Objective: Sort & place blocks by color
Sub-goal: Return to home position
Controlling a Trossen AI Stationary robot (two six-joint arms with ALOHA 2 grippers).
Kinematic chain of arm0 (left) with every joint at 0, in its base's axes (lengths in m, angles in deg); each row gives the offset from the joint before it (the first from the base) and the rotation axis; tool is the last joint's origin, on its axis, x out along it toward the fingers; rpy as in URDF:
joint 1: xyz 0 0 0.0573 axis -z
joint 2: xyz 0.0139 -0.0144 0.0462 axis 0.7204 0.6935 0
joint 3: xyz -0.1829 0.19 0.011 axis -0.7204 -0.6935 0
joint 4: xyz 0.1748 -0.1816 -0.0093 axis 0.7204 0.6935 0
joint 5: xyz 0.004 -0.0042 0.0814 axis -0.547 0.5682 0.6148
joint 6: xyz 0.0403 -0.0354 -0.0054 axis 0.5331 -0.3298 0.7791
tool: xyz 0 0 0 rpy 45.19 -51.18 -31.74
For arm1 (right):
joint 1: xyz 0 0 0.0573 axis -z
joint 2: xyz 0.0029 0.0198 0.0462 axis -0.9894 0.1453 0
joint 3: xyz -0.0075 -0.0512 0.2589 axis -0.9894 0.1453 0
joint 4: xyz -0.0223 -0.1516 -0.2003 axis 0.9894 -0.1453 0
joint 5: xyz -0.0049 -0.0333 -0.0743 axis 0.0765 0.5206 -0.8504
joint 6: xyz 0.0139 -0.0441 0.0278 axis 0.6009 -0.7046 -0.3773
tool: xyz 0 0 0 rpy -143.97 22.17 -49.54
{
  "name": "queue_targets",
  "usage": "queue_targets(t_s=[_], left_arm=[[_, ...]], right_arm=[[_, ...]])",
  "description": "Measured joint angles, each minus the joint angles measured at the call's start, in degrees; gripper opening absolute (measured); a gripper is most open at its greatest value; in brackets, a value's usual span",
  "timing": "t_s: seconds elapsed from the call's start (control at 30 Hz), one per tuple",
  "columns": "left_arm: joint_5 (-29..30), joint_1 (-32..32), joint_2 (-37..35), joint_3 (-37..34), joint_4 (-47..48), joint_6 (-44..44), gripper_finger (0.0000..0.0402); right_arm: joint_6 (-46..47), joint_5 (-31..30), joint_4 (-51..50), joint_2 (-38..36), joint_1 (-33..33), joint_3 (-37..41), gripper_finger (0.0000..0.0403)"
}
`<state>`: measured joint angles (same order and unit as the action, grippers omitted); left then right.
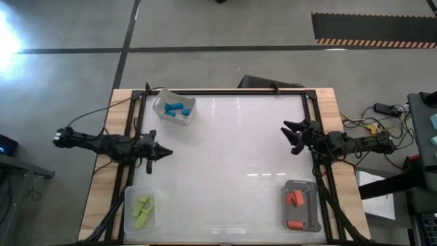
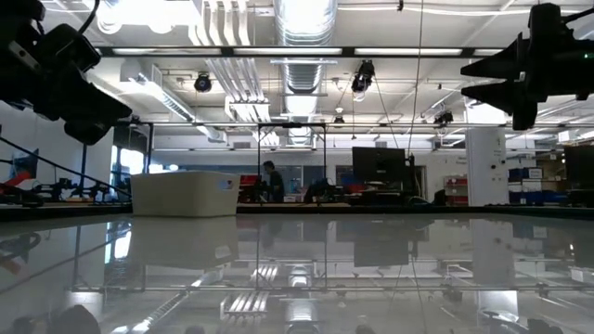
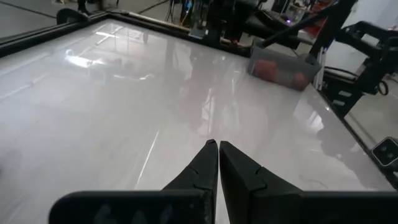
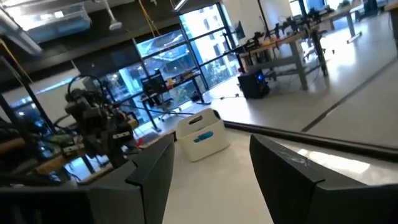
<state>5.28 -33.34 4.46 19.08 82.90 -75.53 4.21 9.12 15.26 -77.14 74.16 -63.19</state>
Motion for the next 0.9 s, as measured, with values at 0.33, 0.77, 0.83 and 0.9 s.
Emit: queue_targets(t_s=[0.33,0.77,0.83,0.9], left_arm=[[-0.01,0.0,3.9,-0.05,-0.11,-0.01,0.0],[-0.02,0.0,7.68,-0.09,-0.09,-0.02,0.0],[-0.02,0.0,8.21,-0.09,-0.09,-0.02,0.0],[-0.02,0.0,8.64,-0.11,-0.09,-0.02,0.0]], right_arm=[[1.55,0.06,-0.22,0.04,0.0,0.0,0.0201],[1.55,0.08,-0.24,0.09,0.0,0.0,0.0201],[1.55,0.06,-0.25,0.09,0.0,0.0,0.0201],[1.55,0.07,-0.26,0.09,0.0,0.0,0.0201]])
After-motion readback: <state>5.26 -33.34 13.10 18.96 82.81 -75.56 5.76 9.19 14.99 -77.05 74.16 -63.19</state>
